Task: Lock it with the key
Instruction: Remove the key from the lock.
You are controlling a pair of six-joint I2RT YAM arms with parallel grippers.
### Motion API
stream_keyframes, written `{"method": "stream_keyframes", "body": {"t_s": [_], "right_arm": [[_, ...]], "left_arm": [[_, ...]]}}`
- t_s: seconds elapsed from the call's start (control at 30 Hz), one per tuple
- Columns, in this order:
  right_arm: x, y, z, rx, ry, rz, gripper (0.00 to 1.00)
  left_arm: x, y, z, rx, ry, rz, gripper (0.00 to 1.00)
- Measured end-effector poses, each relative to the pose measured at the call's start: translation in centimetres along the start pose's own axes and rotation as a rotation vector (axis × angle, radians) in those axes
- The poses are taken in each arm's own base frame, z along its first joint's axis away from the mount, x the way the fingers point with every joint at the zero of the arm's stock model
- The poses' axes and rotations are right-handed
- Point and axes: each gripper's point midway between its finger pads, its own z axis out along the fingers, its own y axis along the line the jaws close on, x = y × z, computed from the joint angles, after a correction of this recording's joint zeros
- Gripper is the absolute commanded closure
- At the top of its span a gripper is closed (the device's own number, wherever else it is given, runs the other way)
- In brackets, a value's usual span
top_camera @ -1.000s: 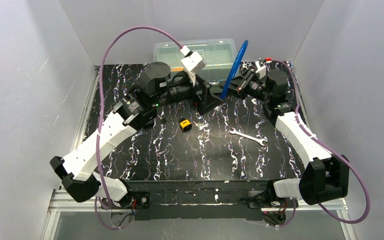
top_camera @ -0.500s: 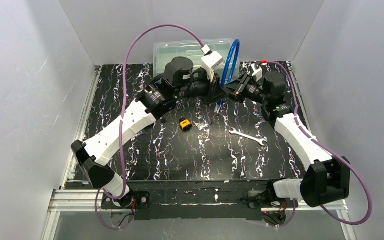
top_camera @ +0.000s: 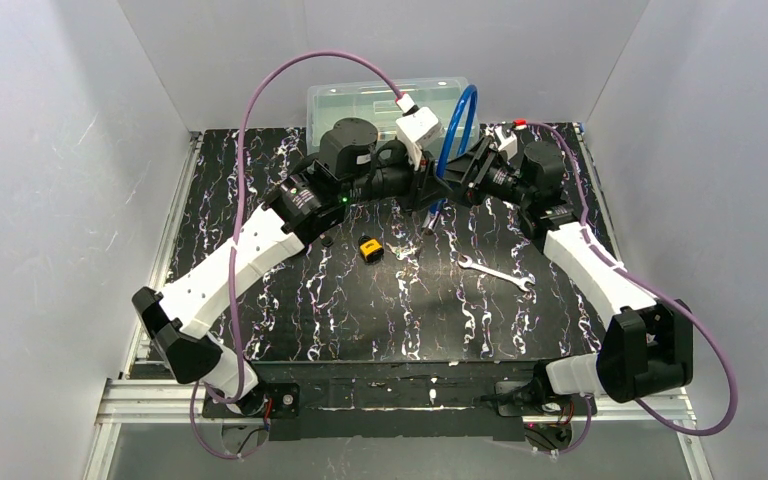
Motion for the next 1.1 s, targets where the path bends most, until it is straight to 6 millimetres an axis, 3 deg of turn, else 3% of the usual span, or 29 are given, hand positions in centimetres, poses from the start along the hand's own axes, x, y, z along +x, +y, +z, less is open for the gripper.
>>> {"method": "stream_keyframes", "body": {"t_s": [0.37,0.53,0.73,0.83,0.87,1.1], "right_arm": [[1.5,0.6,-0.5,-0.025,0.037,0.085,0.40],[2.7,0.3,-0.3,-0.012,0.068,0.123,0.55],[2.8,0.9,-0.3,-0.029,0.073,0.136,0.95],[2.8,1.0,-0.3,-0.030,0.071,0.141,0.99],[2.8,1.1,-0.3,-0.032,0.070,0.140,0.99],[1.1,2.1,-0.4,-0.049,0.029,0.110,0.99]], "left_arm": [[0.7,0.9,0.0,-0.024,0.004,0.030,1.00],[0.5,1.3,0.0,-0.039,-0.008,0.045,1.00],[0.6,1.3,0.0,-0.035,-0.005,0.047,1.00],[0.7,1.3,0.0,-0.034,-0.001,0.047,1.00],[0.7,1.3,0.0,-0.035,0.000,0.047,0.98],[1.1,1.5,-1.6,-0.067,0.012,0.014,0.54]]}}
